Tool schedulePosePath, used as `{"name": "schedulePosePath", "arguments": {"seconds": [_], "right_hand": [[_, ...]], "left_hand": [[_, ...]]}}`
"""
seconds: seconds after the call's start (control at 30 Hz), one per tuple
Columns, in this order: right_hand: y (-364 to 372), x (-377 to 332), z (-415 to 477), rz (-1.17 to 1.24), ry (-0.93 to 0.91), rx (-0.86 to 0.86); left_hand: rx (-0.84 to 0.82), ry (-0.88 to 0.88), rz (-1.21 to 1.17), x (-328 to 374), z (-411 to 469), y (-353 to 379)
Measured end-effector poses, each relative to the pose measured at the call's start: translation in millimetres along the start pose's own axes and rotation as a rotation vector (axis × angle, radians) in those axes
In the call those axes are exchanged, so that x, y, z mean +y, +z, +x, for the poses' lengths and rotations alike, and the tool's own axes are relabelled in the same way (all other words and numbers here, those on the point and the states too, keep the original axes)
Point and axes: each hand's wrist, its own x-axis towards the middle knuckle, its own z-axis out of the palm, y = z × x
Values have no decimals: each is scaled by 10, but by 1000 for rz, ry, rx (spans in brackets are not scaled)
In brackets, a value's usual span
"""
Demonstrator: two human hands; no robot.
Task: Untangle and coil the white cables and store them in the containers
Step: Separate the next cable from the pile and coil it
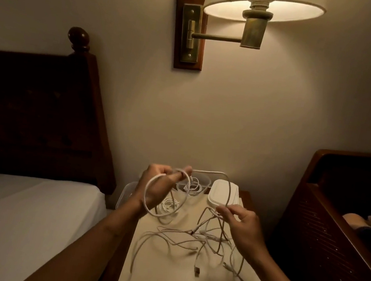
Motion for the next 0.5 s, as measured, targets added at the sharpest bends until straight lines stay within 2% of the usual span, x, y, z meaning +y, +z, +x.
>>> {"name": "schedulePosePath", "arguments": {"seconds": [0.1, 0.27, 0.5], "right_hand": [[7, -150, 39, -55, -83, 42], [48, -297, 94, -471, -198, -85], [34, -529, 59, -752, -286, -234]], "left_hand": [[-179, -94, 203, -198, -69, 80], [-220, -131, -52, -58, -214, 307], [-263, -69, -180, -12, -105, 418]]}}
